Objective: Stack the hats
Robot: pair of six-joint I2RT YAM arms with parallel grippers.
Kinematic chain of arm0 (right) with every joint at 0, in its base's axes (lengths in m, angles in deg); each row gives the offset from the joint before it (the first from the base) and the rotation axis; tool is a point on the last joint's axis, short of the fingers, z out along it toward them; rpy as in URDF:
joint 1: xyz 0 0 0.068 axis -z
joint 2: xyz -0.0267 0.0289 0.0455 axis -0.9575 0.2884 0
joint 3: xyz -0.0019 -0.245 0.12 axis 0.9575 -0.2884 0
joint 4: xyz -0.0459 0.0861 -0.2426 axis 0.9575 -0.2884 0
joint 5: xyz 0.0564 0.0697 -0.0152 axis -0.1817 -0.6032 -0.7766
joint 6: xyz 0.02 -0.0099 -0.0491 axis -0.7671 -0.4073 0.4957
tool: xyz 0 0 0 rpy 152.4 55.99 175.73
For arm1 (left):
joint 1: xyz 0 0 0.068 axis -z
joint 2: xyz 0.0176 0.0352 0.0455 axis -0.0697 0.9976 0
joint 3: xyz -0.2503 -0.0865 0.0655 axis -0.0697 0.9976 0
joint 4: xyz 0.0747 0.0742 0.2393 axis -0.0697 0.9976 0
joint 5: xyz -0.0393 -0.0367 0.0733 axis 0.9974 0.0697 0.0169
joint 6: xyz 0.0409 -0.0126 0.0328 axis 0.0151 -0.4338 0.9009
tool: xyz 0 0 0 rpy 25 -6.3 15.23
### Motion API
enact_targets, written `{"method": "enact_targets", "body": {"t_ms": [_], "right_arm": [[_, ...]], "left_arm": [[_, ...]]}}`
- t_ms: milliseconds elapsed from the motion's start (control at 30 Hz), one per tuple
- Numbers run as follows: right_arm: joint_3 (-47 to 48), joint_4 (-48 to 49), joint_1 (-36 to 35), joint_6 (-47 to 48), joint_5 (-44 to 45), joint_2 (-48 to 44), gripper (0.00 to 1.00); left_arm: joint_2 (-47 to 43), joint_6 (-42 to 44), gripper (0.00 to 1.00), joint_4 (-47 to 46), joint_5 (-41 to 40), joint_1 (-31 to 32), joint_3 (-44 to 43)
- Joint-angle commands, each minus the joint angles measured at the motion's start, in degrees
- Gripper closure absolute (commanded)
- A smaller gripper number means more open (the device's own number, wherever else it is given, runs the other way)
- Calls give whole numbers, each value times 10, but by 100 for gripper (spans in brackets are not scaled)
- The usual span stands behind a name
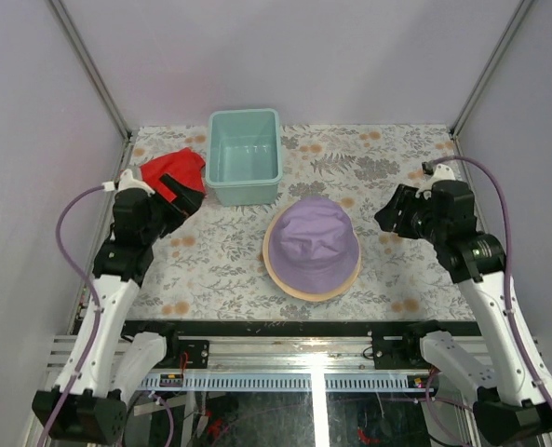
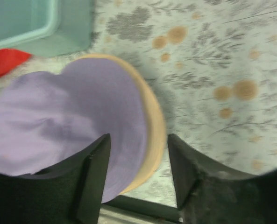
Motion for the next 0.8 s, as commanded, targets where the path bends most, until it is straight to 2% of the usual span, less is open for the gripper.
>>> {"method": "enact_targets", "body": {"t_ms": [0,33,67,133,200,267,333,367,433,600,667,767], "right_arm": [[34,-53,-3,65,112,68,29],[38,-63,-3,70,124,75,18],[38,-74,-3,71,138,78,4],[22,-80,-3,72,160,68,1],[0,-82,-3,69,168,54,0],[-18,-75,-3,65,149,38,0],[-36,-60,-3,55,120,20,1],[-42,-55,-4,50,107,12,3],[-45,-54,-3,49,91,10,1],[-35,-73,-3,52,80,22,1],[-36,-72,-3,52,79,11,1],[-37,-73,-3,53,85,1,1]], "left_arm": [[-78,34,0,64,-217,-5,21],[-88,42,0,71,-240,-5,21],[-93,55,0,77,-255,-5,19],[-83,62,0,108,-308,-5,10],[-58,37,0,156,-428,-5,8],[-43,80,0,148,-455,-5,38],[-37,93,0,113,-435,-5,74],[-40,117,0,81,-395,-6,90],[-53,158,0,-16,-329,-5,130],[-89,154,0,-125,-385,-6,236],[-106,187,0,-180,-375,-5,276],[-144,316,0,-292,-301,-5,354]]}}
